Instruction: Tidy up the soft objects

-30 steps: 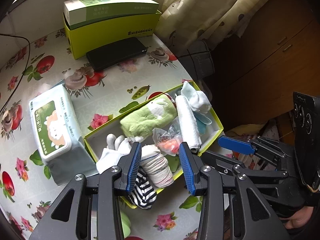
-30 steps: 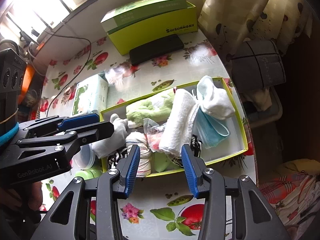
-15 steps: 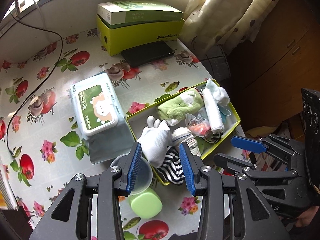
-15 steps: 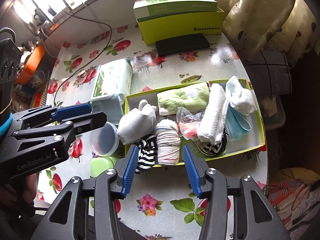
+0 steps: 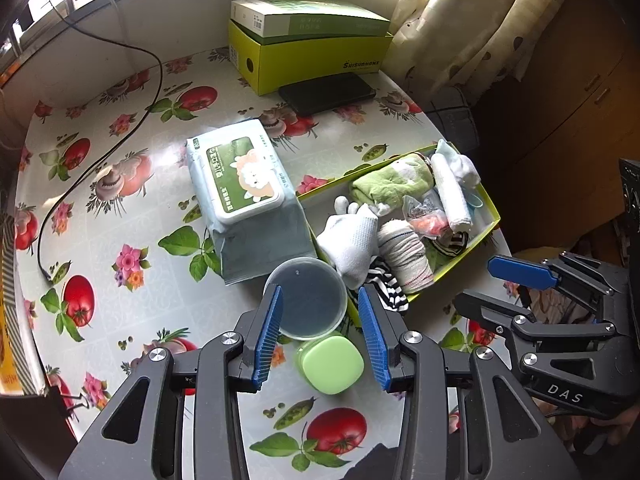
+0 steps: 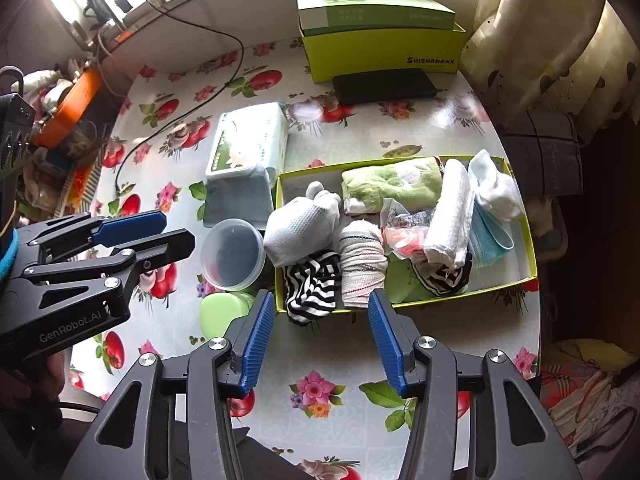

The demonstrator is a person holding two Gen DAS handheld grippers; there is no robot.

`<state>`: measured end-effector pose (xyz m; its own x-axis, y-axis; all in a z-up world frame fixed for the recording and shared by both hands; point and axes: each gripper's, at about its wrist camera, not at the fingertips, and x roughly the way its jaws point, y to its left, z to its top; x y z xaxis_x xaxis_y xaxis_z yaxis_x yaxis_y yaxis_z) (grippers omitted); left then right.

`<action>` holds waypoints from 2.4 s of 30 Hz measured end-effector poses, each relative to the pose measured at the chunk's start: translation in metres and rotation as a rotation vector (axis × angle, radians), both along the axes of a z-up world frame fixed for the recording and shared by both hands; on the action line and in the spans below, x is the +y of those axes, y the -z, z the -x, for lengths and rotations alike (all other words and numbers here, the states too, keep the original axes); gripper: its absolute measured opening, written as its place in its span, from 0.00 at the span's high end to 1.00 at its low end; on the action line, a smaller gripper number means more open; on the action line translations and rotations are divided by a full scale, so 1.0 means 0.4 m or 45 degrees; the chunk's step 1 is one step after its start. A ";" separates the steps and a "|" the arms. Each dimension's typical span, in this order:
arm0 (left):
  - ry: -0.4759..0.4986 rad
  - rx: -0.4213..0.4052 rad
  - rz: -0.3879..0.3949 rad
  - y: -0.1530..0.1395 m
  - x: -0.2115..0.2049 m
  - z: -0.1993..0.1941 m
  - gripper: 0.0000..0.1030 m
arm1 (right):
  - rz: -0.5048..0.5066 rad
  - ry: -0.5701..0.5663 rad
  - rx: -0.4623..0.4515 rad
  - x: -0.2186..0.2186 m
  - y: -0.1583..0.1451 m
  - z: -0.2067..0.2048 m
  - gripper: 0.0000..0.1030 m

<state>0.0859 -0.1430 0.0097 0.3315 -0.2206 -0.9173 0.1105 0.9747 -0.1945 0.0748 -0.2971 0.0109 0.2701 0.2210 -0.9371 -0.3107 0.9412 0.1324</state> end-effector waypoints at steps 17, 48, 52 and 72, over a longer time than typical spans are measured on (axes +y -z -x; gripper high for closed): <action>-0.041 0.023 0.047 0.006 0.024 0.018 0.61 | 0.022 -0.007 0.008 0.016 0.009 0.020 0.50; -0.052 0.036 0.012 0.019 0.024 0.018 0.61 | 0.021 -0.005 0.015 0.022 0.016 0.023 0.50; -0.051 0.041 0.000 0.023 0.022 0.019 0.61 | 0.021 -0.004 0.016 0.022 0.017 0.023 0.50; -0.054 0.043 -0.003 0.024 0.018 0.020 0.61 | 0.021 -0.004 0.019 0.021 0.018 0.022 0.50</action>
